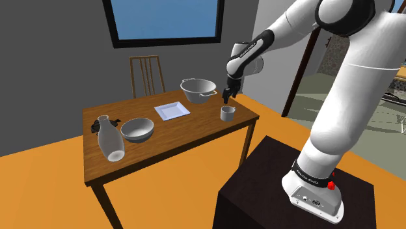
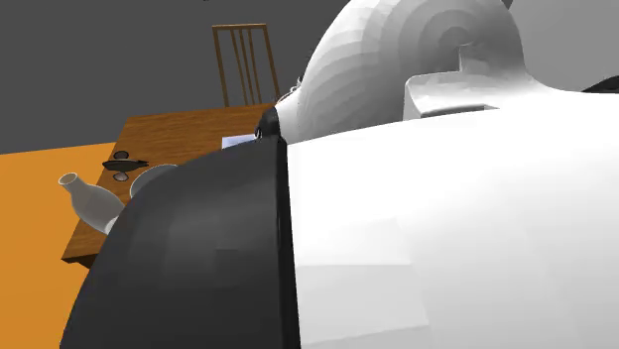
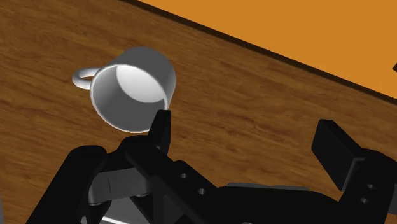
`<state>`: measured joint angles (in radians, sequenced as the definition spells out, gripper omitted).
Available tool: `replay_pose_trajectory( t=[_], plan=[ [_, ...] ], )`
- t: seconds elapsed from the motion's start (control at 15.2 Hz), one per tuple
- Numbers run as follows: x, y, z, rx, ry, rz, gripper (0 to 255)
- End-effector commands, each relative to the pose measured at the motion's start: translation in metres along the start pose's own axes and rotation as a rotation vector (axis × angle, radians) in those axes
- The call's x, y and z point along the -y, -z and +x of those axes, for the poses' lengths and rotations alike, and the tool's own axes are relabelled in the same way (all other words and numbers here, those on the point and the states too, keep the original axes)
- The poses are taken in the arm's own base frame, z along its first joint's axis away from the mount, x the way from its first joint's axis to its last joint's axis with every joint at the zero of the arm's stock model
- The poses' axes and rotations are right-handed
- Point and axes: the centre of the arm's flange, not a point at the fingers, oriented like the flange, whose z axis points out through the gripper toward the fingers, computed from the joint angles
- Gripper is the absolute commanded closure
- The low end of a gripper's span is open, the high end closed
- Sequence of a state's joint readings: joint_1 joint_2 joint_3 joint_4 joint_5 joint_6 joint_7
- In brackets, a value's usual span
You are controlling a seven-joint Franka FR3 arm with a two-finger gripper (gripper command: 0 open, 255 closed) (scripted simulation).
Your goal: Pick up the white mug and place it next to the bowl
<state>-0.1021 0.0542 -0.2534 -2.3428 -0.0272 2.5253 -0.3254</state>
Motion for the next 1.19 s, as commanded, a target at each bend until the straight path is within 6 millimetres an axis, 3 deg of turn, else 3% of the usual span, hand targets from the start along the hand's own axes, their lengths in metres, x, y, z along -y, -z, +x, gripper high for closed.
replay_pose_trajectory(
  t=[0.0, 0.66, 1.12],
  plan=[
    [-0.012, -0.026, 0.010, -0.001, -0.003, -0.002, 0],
    [-0.066, -0.136, 0.056, -0.005, -0.014, -0.007, 0],
    [-0.069, -0.174, 0.058, -0.005, -0.015, -0.008, 0]
  ],
)
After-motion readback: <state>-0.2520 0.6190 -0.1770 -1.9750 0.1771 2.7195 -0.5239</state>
